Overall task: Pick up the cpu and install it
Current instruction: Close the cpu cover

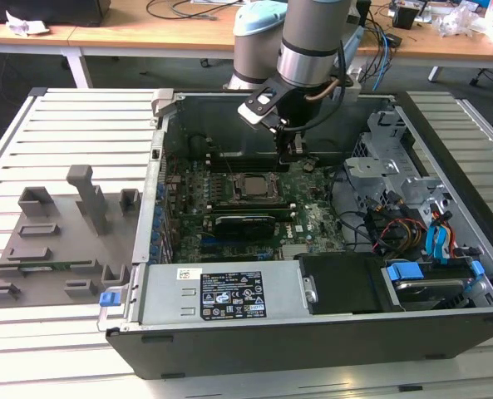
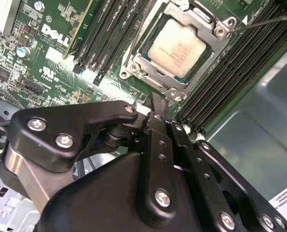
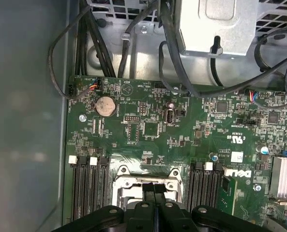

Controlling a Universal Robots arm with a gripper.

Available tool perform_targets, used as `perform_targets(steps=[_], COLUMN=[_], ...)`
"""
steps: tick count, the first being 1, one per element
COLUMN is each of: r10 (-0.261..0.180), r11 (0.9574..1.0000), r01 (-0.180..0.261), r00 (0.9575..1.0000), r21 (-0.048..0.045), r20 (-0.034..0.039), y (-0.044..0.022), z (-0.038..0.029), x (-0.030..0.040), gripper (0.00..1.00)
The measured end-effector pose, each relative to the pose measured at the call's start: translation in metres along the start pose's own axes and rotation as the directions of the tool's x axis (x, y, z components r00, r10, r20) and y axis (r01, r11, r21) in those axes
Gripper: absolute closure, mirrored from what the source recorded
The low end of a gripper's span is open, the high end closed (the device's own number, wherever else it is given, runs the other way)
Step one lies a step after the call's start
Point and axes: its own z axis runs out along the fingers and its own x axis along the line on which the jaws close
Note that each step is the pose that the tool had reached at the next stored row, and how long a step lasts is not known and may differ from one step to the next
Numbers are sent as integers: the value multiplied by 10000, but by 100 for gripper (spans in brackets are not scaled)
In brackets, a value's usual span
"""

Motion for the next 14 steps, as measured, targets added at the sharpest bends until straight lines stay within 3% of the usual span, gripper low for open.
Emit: perform_targets(steps=[5, 14], r10=[-1, -1], r11=[10000, 10000], r01=[1, 1], r00=[10000, 10000], r21=[0, 0], r20=[1, 1], y=[-71, -246], z=[20, 133], x=[5, 19], gripper=[89, 89])
